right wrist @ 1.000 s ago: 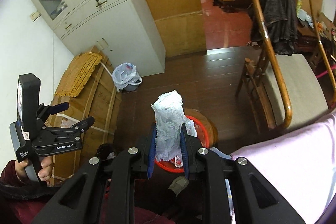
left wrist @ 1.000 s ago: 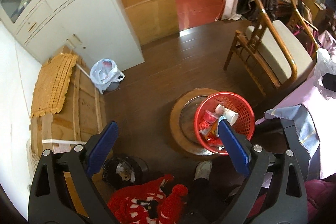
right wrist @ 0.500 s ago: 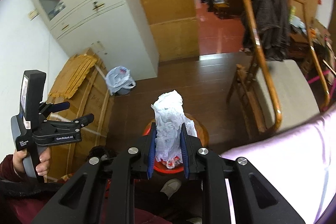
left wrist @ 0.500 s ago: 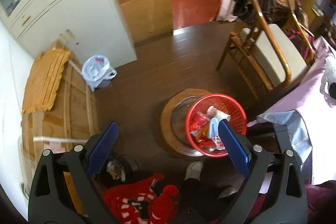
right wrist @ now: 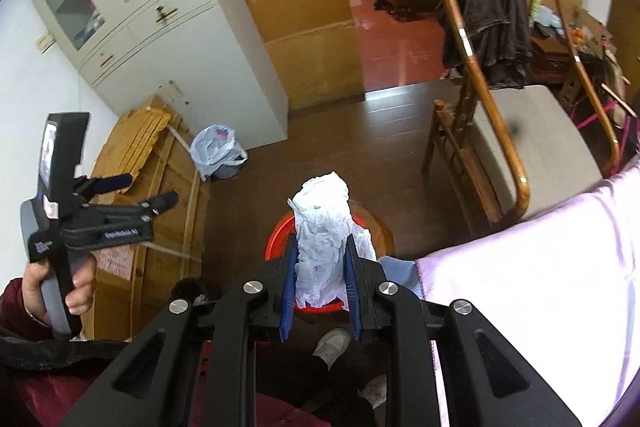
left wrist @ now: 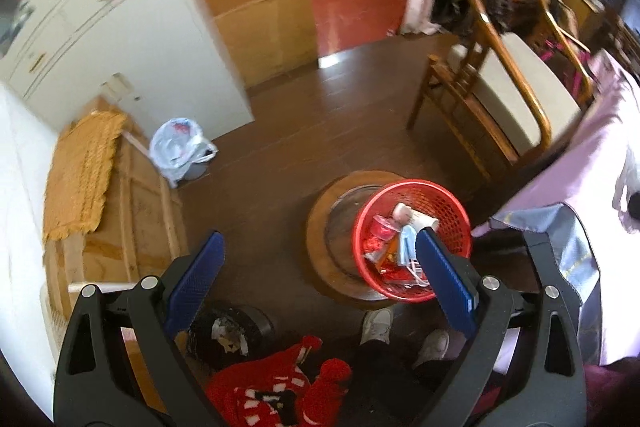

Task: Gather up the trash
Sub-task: 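Open the left tool to drop the mask into the red basket, then lower the tissue into the red basket and open the right tool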

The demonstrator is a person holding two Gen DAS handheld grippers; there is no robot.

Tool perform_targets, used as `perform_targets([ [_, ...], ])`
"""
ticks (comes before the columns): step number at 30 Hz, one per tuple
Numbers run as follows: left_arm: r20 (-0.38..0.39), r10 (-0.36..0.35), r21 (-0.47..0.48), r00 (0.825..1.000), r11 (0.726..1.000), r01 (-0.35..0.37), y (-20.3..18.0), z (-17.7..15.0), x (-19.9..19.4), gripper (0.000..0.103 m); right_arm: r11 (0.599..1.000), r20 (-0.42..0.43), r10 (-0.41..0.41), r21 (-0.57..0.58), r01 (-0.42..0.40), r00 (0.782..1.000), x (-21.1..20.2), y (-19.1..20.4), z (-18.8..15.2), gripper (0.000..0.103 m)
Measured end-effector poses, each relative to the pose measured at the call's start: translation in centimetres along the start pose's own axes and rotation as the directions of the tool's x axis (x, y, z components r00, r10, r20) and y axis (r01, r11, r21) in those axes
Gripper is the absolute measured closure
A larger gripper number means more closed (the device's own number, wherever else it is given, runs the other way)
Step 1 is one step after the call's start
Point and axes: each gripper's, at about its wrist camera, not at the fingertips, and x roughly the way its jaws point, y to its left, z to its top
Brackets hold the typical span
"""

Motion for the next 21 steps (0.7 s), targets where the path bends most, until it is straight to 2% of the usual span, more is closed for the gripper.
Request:
perform_targets([
  [4,-0.031,0.033,-0.097,0.999,0.995,-0.036,1.3,-2.7,-1.4,0.01,0.996,-0.045,0.085,-0.032,-0.087,0.995,1.6,0.1,-0.6,0.081],
  [8,-0.098,0.074,-0.157,0.992,0.984,-0.089,2.0,-6.0,-2.1,0.01,0.984,-0.123,0.146,-0.085,-0.157,0.982,4.3,0.9,-1.9,0.081],
  [12,-0.122,0.073,-0.21,0.99,0.973,-0.098,2.7,-7.6,-2.5,0.01,0.979,-0.188,0.149,-0.109,-0.171,0.971,6.7,1.5,-1.9,0.08],
  [17,-0.096,0.121,-0.226,0.988,0.964,-0.14,3.4,-8.4,-3.6,0.01,0.971,-0.25,0.146,-0.147,-0.186,0.957,10.5,2.9,-0.8,0.079],
  [21,-0.111,0.153,-0.245,0.982,0.953,-0.176,4.7,-9.6,-3.6,0.01,0.964,-0.316,0.122,-0.189,-0.189,0.941,14.6,4.6,-1.1,0.079],
])
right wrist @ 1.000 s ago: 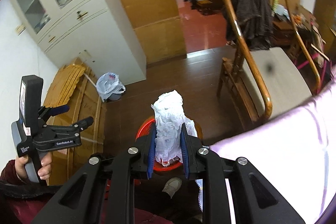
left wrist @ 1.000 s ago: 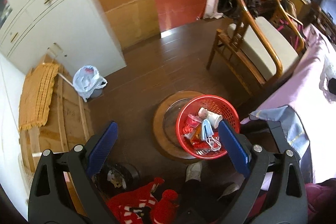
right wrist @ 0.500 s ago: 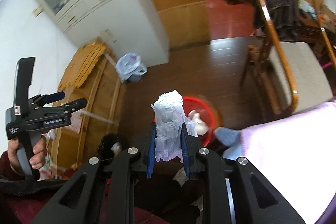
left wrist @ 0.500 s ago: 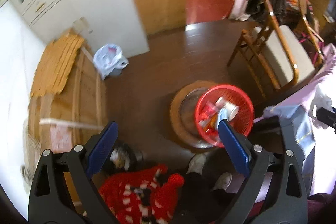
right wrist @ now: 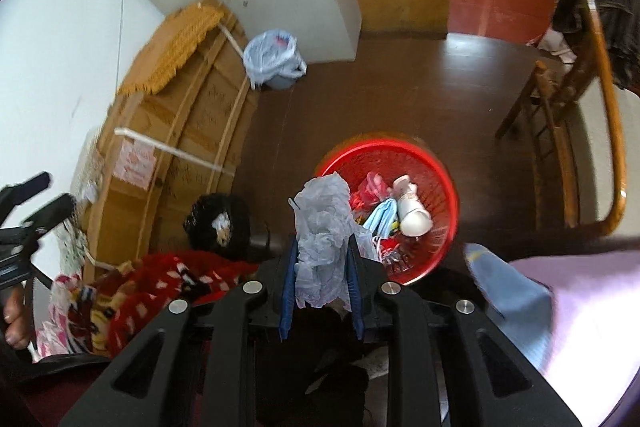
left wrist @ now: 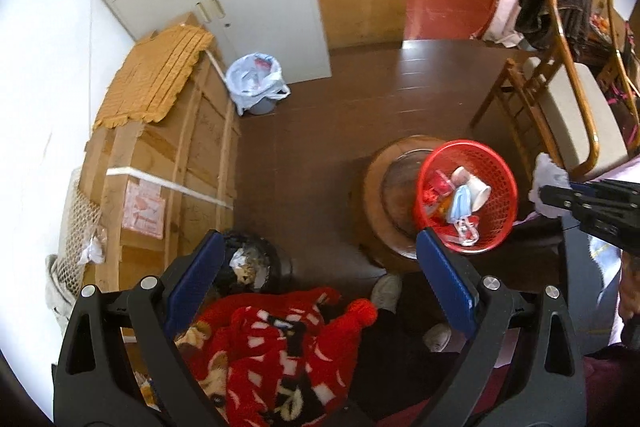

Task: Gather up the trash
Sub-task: 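Lower the tissue into the red basket and open the right tool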

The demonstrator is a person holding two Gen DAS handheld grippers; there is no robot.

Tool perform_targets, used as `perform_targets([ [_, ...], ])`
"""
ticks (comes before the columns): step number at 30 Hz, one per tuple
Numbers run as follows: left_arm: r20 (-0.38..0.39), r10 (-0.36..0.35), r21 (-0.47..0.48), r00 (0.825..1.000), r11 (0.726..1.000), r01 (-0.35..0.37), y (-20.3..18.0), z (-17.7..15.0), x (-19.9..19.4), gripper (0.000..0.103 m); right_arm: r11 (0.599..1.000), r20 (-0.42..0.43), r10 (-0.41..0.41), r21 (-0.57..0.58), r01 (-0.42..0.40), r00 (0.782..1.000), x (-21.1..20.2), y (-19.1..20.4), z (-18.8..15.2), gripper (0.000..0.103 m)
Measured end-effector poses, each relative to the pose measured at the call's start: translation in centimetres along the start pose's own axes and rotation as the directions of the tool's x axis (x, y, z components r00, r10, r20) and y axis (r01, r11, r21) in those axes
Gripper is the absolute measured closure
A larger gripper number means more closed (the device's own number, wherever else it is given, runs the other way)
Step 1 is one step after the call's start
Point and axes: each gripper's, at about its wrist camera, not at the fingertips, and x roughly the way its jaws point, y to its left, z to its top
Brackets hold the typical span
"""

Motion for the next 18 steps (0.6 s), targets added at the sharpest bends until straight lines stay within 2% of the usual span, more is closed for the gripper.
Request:
perform_targets([
  [7,-0.05,0.012,-0.03,0.999,0.999,-0.013,2.4,-1.3,1.6,0.01,1.0,-0.114,0.003,0.023,0.0,0.993,7.3,0.5,0.3,0.079],
  [14,-0.075,0.028,-0.031,0.997,0.999,-0.03,4.2,-1.6,3.7,0.01,0.997,-0.159,-0.013,0.076,0.025,0.987,12.9,-0.2,0.9,0.078],
  [18,-0.093,0.015,-0.036,0.996,0.999,-0.018,4.8,-1.4,5.2,0.01,0.995,-0.177,-0.026,0.094,0.043,0.984,15.8,-0.8,1.5,0.073],
])
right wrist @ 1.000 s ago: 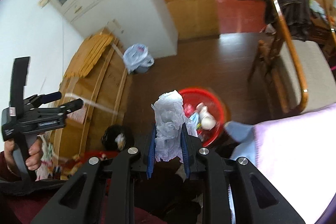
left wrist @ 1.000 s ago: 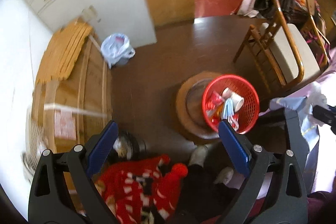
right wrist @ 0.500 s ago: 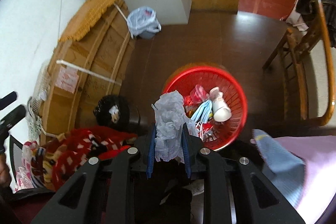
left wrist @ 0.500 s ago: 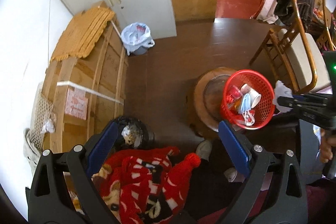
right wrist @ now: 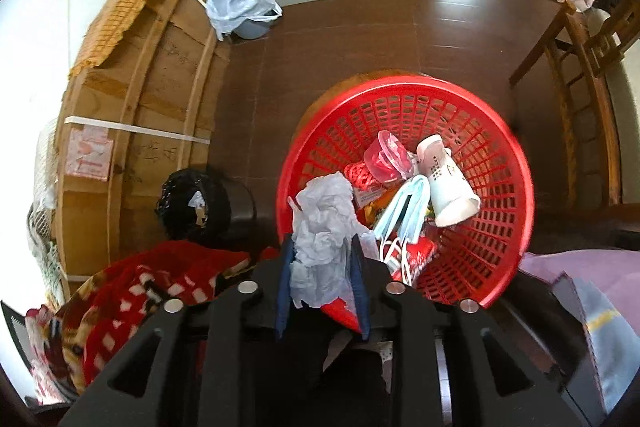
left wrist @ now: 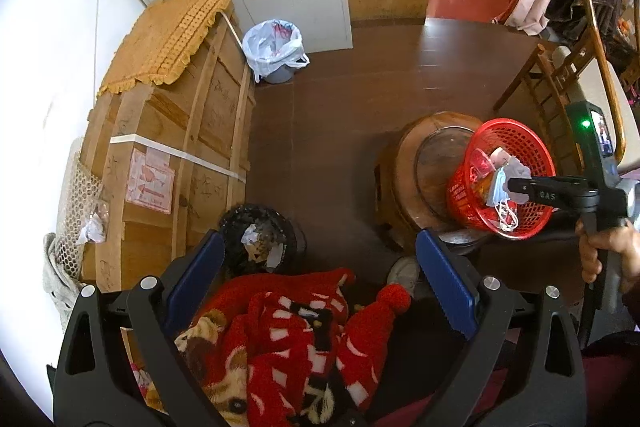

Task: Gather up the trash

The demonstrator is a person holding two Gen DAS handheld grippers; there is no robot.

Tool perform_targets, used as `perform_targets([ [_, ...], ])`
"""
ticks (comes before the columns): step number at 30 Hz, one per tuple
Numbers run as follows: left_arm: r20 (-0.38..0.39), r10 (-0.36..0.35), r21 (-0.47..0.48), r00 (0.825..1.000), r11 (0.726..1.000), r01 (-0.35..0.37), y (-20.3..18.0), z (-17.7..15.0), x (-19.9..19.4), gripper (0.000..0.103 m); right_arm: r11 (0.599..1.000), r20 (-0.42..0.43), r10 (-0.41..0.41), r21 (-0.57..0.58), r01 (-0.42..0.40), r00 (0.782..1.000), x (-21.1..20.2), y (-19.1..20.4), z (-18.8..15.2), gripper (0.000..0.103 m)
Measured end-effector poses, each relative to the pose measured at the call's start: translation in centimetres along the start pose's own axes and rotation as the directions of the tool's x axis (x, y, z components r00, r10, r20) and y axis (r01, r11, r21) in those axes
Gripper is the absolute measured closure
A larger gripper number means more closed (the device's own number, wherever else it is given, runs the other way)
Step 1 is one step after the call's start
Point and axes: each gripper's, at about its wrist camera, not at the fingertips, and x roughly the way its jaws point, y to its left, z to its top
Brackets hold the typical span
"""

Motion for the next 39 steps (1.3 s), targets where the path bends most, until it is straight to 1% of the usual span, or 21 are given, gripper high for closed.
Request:
perform_targets([
  [1,-0.006,-0.004,0.001,1.0,1.0,0.004,0.0,0.1,0.4,0.01,1.0,-0.001,-0.001,0.006,0.001,1.0,0.8,-0.2,0.3,0.071],
  [3,-0.016,-0.01,0.008,1.0,1.0,0.01,0.0,0.4,1.2,0.01,1.0,-0.005,-0.001,0.028,0.001,1.0,1.9,-0.7,0.8,0.054],
  [6,-0.023,-0.019,0.022,1.0,1.0,0.02,-0.4,0.8,1.8,0.01,0.996,-0.011,-0.002,0.088,0.003,1.0,2.3,-1.5,1.2,0.054],
  [8,-0.022,-0.031,0.029,0.999,0.999,0.031,-0.8,1.1,1.6,0.01,0.996,0.027,-0.001,0.088,-0.001,1.0,0.6,-1.4,1.3,0.054],
  [11,0.008,-0.051,0.048,0.999,0.998,0.05,-1.5,2.2,0.6,0.01,0.998,0.091,-0.021,0.053,0.016,0.996,-3.7,-0.9,1.3,0.054],
  [12,0.023,-0.058,0.057,0.998,0.997,0.057,-1.9,2.6,0.2,0.01,0.999,0.13,-0.016,0.046,0.01,0.991,-5.9,-0.7,1.3,0.054],
  [14,0.05,-0.077,0.069,0.996,0.995,0.074,-2.5,3.6,-0.7,0.01,0.999,0.204,-0.016,0.034,0.009,0.979,-10.1,-0.3,1.1,0.054],
  [16,0.087,-0.106,0.086,0.991,0.991,0.099,-3.8,4.7,-1.8,0.01,0.999,0.288,-0.023,0.029,0.015,0.957,-15.2,-0.1,0.5,0.054],
  [17,0.101,-0.119,0.094,0.988,0.99,0.11,-4.3,5.2,-2.3,0.01,0.999,0.312,-0.024,0.029,0.016,0.95,-16.7,-0.2,0.2,0.052],
  [20,0.155,-0.165,0.132,0.974,0.981,0.145,-7.0,6.2,-4.7,0.01,1.0,0.421,-0.023,0.015,0.019,0.907,-23.3,-0.2,-1.7,0.05],
  [22,0.184,-0.188,0.156,0.965,0.975,0.16,-8.5,6.7,-6.3,0.01,0.999,0.467,-0.029,0.001,0.033,0.884,-26.1,-0.2,-2.9,0.049],
  [23,0.2,-0.199,0.172,0.959,0.971,0.166,-9.4,6.7,-7.2,0.01,0.999,0.501,-0.035,-0.01,0.046,0.865,-28.0,-0.2,-4.2,0.046],
  [25,0.228,-0.208,0.204,0.951,0.966,0.162,-10.9,6.6,-8.7,0.009,0.998,0.534,-0.034,-0.018,0.052,0.845,-30.2,-0.6,-6.0,0.043],
  [28,0.251,-0.195,0.249,0.948,0.959,0.132,-13.5,5.7,-10.2,0.007,0.998,0.554,-0.043,-0.014,0.061,0.831,-31.6,-1.3,-8.1,0.037],
  [30,0.227,-0.19,0.277,0.955,0.953,0.124,-15.1,4.6,-10.2,0.007,0.997,0.534,-0.067,0.008,0.074,0.843,-30.9,-2.2,-9.6,0.035],
  [31,0.207,-0.19,0.287,0.96,0.95,0.126,-15.5,4.2,-9.9,0.007,0.997,0.513,-0.075,0.017,0.077,0.855,-30.4,-2.4,-10.0,0.035],
  [32,0.178,-0.182,0.296,0.967,0.947,0.124,-16.0,3.7,-9.3,0.007,0.996,0.464,-0.089,0.036,0.082,0.881,-29.0,-3.2,-10.7,0.035],
  [34,0.128,-0.152,0.301,0.98,0.948,0.108,-16.7,2.8,-8.2,0.007,0.994,0.402,-0.106,0.063,0.088,0.909,-28.0,-4.0,-11.5,0.035],
  [36,0.091,-0.128,0.307,0.988,0.947,0.095,-16.9,2.1,-7.2,0.007,0.994,0.344,-0.086,0.094,0.057,0.935,-26.4,-5.0,-12.6,0.035],
  [38,0.084,-0.102,0.33,0.991,0.942,0.069,-16.9,1.8,-6.7,0.007,0.992,0.302,-0.073,0.118,0.039,0.95,-25.5,-5.5,-12.9,0.035],
  [39,0.089,-0.104,0.344,0.991,0.937,0.068,-16.7,1.9,-6.5,0.007,0.992,0.29,-0.078,0.121,0.045,0.954,-25.4,-5.4,-12.8,0.035],
])
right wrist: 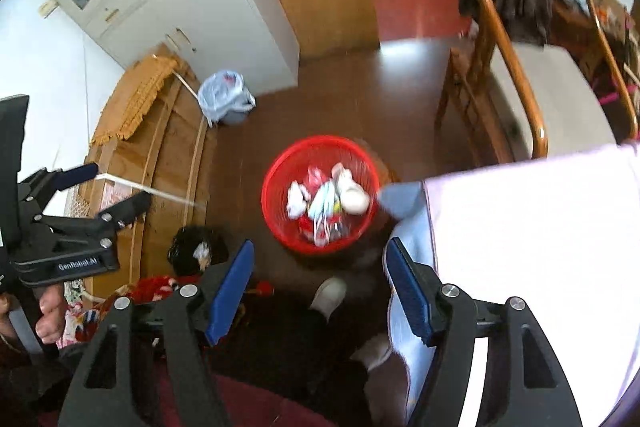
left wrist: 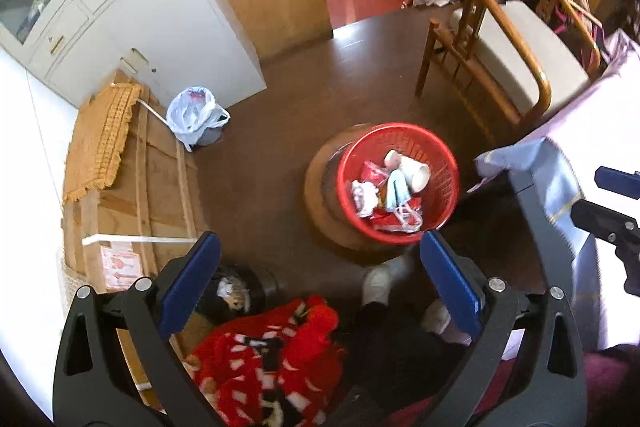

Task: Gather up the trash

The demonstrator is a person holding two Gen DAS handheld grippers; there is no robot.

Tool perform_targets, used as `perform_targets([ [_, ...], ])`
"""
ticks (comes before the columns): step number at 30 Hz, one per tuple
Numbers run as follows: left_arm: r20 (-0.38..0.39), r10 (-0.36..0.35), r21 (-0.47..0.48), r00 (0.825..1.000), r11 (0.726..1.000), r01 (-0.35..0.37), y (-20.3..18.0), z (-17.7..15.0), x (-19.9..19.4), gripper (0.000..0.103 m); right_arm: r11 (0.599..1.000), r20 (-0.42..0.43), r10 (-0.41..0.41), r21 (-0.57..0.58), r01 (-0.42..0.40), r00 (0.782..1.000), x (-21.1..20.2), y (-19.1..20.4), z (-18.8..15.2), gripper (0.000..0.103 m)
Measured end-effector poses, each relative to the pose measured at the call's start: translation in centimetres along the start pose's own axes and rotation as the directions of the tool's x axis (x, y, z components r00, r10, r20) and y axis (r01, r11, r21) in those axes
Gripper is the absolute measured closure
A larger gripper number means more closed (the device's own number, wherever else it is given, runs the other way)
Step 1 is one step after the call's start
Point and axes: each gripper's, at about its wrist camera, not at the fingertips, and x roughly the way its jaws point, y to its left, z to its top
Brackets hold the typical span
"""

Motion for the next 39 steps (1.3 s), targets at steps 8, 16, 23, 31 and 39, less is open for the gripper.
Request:
perform_targets([
  [8,0.106,-0.06,0.085,0.993,0.995,0.051,0.0,1.9,-0.9,0.007,0.995,0.119,-0.077,-0.058,0.084,0.99,-4.4,1.8,3.6,0.021],
  [16,0.064,-0.117,0.032,0.991,0.993,0.115,0.8,2.9,1.4,0.007,0.976,-0.017,-0.185,-0.123,0.182,0.983,0.4,3.5,3.9,0.021],
  [23,0.049,-0.129,0.026,0.99,0.991,0.128,1.4,2.6,2.0,0.007,0.977,0.021,-0.152,-0.151,0.153,0.988,0.2,4.7,4.3,0.021],
  [31,0.036,-0.15,0.047,0.988,0.988,0.148,1.5,2.7,2.4,0.007,0.983,-0.028,-0.155,-0.104,0.151,0.987,1.1,4.2,4.2,0.021],
  [39,0.036,-0.159,0.064,0.987,0.986,0.157,1.0,2.9,2.5,0.007,0.983,-0.024,-0.166,-0.083,0.163,0.986,1.1,3.6,3.8,0.021],
])
